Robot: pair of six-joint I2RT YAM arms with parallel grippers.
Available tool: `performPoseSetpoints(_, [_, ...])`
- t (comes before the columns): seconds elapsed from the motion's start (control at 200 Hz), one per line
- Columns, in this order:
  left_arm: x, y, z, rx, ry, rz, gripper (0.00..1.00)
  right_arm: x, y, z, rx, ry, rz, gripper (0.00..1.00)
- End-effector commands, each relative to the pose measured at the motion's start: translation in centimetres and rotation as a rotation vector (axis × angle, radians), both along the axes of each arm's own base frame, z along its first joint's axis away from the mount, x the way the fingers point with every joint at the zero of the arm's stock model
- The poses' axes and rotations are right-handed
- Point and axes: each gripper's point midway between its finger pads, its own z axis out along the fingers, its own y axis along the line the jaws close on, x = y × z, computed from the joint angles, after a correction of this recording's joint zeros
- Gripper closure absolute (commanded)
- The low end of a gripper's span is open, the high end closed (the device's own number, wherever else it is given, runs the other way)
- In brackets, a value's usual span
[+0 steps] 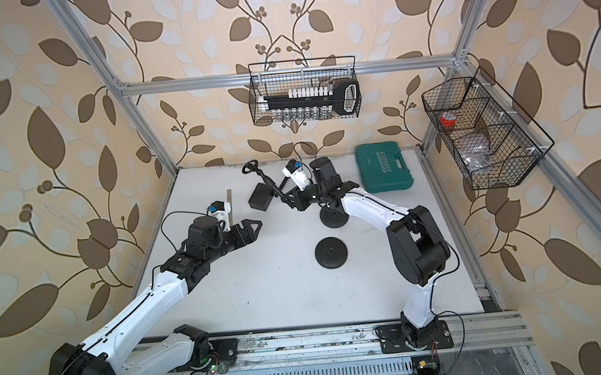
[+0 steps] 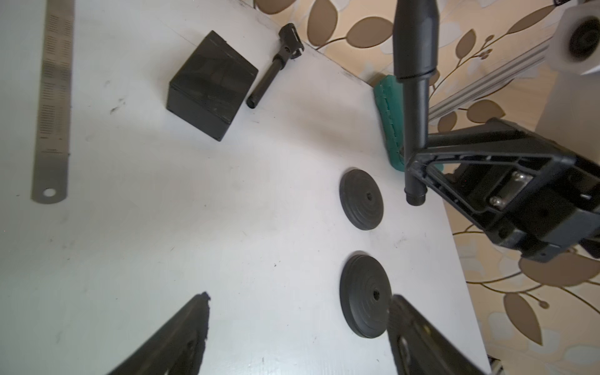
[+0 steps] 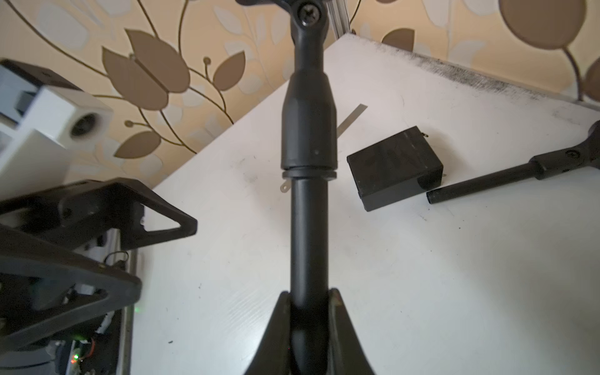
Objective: Assemble a microphone stand
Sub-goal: Pick up the microphone stand pole from the center of the board.
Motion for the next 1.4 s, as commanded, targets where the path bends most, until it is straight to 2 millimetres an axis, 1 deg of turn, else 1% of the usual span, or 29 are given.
performPoseSetpoints(0.0, [1.1, -2.8, 4.5, -0.135, -0.093, -0.094, 0.15, -1.9, 0.7, 2.8, 0.118, 0.0, 0.018, 1.0])
performPoseSetpoints(0.09, [1.4, -4.0, 6.5, -0.233, -0.152, -0.135, 0.19, -2.6, 0.2, 4.2, 0.149, -0.018, 0.001, 1.0])
performPoseSetpoints(0.175, [1.6, -4.8, 8.5, -0.29, -0.204, -0.164, 0.24, -2.9, -0.2, 4.9, 0.162, -0.02, -0.015, 1.0])
performPoseSetpoints(0.255, [1.9, -5.1, 9.5, -0.302, -0.216, -0.167, 0.27, -3.3, -0.5, 5.2, 0.177, -0.009, -0.029, 1.0])
performPoseSetpoints(0.36, [2.2, -5.8, 10.7, -0.324, -0.24, -0.187, 0.31, -4.1, -0.8, 6.2, 0.221, -0.027, -0.034, 1.0])
performPoseSetpoints(0.41, [2.3, -6.2, 11.2, -0.334, -0.247, -0.201, 0.32, -4.4, -1.0, 6.4, 0.228, -0.033, -0.037, 1.0])
performPoseSetpoints(0.455, [2.4, -6.6, 11.6, -0.348, -0.25, -0.216, 0.32, -4.6, -1.2, 6.4, 0.23, -0.027, -0.04, 1.0])
performPoseSetpoints(0.565, [2.3, -7.8, 12.9, -0.375, -0.287, -0.261, 0.35, -5.2, -1.2, 6.4, 0.247, -0.011, -0.032, 1.0])
performPoseSetpoints(0.675, [2.7, -8.6, 13.2, -0.369, -0.293, -0.273, 0.43, -5.7, -1.3, 6.7, 0.271, -0.006, -0.026, 1.0])
performPoseSetpoints(0.89, [3.4, -9.4, 13.4, -0.372, -0.307, -0.293, 0.54, -6.9, -1.3, 7.2, 0.295, -0.011, -0.012, 1.0])
performPoseSetpoints(1.035, [3.6, -10.1, 13.3, -0.374, -0.304, -0.306, 0.59, -7.4, -1.2, 7.8, 0.315, -0.018, -0.011, 1.0])
performPoseSetpoints(1.13, [3.8, -10.5, 13.5, -0.381, -0.311, -0.317, 0.6, -7.6, -0.9, 8.0, 0.321, -0.021, -0.01, 1.0])
performPoseSetpoints(1.245, [3.3, -11.1, 14.0, -0.402, -0.341, -0.342, 0.61, -8.0, -0.2, 7.9, 0.322, -0.017, -0.002, 1.0])
performPoseSetpoints(1.394, [3.3, -11.3, 14.2, -0.398, -0.357, -0.339, 0.7, -8.2, 0.4, 8.1, 0.33, -0.022, 0.007, 1.0])
